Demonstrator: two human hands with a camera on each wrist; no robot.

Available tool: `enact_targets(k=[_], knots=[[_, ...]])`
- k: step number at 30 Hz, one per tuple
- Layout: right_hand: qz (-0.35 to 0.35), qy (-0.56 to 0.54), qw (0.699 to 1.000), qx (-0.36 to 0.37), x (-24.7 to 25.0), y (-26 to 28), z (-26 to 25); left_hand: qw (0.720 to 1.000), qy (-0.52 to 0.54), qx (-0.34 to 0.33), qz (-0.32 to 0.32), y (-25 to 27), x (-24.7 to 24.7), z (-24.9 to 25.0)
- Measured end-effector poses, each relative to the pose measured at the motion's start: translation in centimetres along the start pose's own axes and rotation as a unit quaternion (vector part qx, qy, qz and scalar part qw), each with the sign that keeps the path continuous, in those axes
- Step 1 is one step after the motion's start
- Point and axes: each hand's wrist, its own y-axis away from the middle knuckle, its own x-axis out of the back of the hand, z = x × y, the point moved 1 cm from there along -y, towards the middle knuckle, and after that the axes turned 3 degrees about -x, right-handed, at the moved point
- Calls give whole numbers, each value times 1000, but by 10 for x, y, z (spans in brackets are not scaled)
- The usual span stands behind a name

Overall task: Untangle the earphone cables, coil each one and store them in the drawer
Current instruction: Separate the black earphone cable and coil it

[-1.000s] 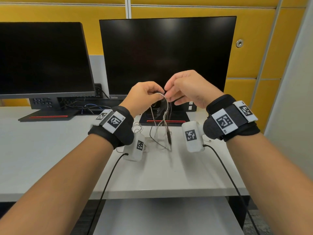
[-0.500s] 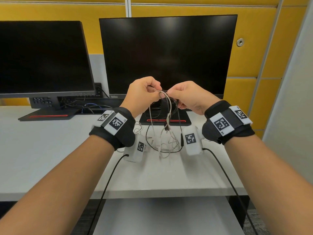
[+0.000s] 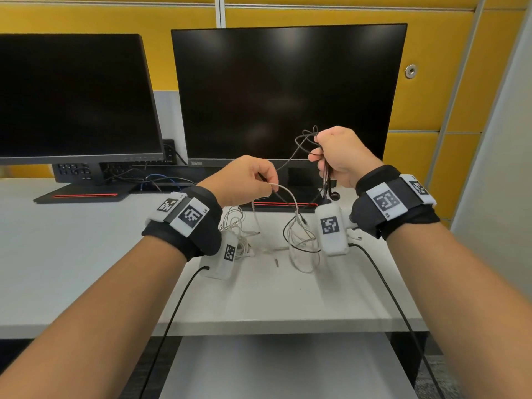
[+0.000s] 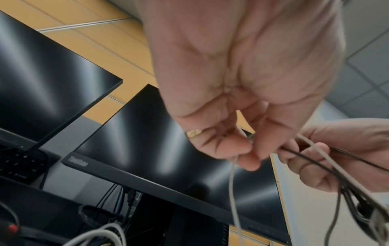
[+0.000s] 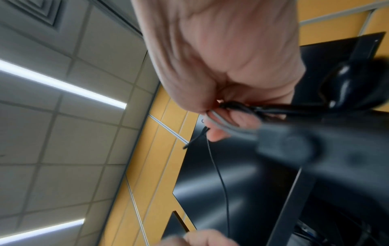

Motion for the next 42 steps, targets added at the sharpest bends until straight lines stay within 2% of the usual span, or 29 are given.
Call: enact_targets(k=[4,8,10,12,14,15,18,20,23,27,29,31,33,38,42], knots=[[15,-51,998,28,5,0,-12,999,-25,-5,32,-1,3,0],[21,-88,995,42,9,3,-22,998,-56,2,8,0,6,0],[6,-96,993,64,9,6,-28,994,-90,33,-47,1,6,1],[-24,-115,989,88,9,9,-34,976,-156,69,-137,2,4,0],[-62,-135,983,109,8,12,-40,962,-176,92,-186,3,1,-1],[-77,-140,980,117,6,14,-42,965,-164,93,-180,3,1,1],[-109,-152,972,139,2,17,-49,989,-88,66,-98,0,-1,9],[-121,-159,968,151,0,19,-52,994,-66,59,-63,-4,-6,15],[-114,-167,963,175,1,20,-57,988,-125,40,-85,-9,-16,16],[-75,-192,958,199,8,20,-63,987,-117,51,-93,-9,-22,7],[-56,-178,961,203,11,19,-65,990,-95,68,-77,-8,-23,3],[-9,-119,970,210,12,20,-68,993,-71,87,-42,-7,-24,1],[14,-116,971,207,14,19,-69,994,-48,101,-7,-8,-23,0],[-64,-191,961,190,10,27,-67,995,-20,101,11,-8,-21,-3],[-44,-87,967,234,8,26,-66,995,-30,83,37,-6,-21,-6]])
